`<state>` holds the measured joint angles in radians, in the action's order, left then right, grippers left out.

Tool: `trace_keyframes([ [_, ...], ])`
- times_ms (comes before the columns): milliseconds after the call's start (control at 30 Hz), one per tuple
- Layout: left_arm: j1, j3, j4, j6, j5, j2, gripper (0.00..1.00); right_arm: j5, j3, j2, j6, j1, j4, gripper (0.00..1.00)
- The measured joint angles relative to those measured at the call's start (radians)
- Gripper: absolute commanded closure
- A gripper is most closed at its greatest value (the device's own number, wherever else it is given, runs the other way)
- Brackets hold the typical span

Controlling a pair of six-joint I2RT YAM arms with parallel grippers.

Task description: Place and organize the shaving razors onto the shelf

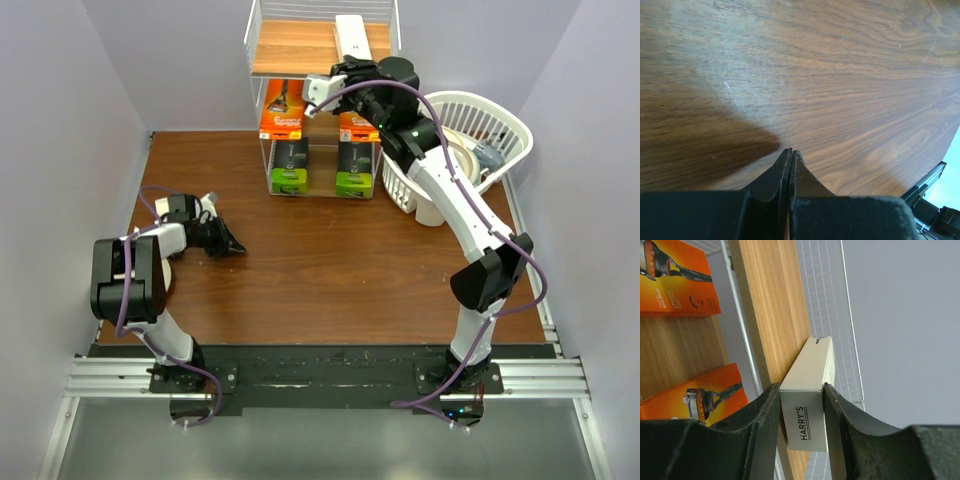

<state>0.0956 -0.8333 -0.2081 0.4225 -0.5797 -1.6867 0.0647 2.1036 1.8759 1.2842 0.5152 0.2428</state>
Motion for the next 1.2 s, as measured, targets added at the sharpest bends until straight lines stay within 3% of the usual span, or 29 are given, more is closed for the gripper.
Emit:
trace_keyframes([
  [700, 0.0, 0.0, 0.005, 0.001, -0.01, 0.0, 1.0, -0.154, 0.037, 0.02, 0.048, 0.054, 0.031, 0.58],
  [767, 0.0, 0.0, 0.005, 0.001, -0.012, 0.0, 1.0, -0.157, 0.037, 0.02, 0.049, 0.055, 0.034, 0.54],
  [900, 0.0, 0.0, 0.005, 0.001, -0.012, 0.0, 1.0, -0.161, 0.037, 0.019, 0.051, 0.056, 0.027, 0.33],
  [1200, 0.0, 0.0, 0.006, 0.003, -0.016, 0.0, 1.0, -0.158, -0.005, 0.008, 0.05, 0.063, 0.018, 0.27],
])
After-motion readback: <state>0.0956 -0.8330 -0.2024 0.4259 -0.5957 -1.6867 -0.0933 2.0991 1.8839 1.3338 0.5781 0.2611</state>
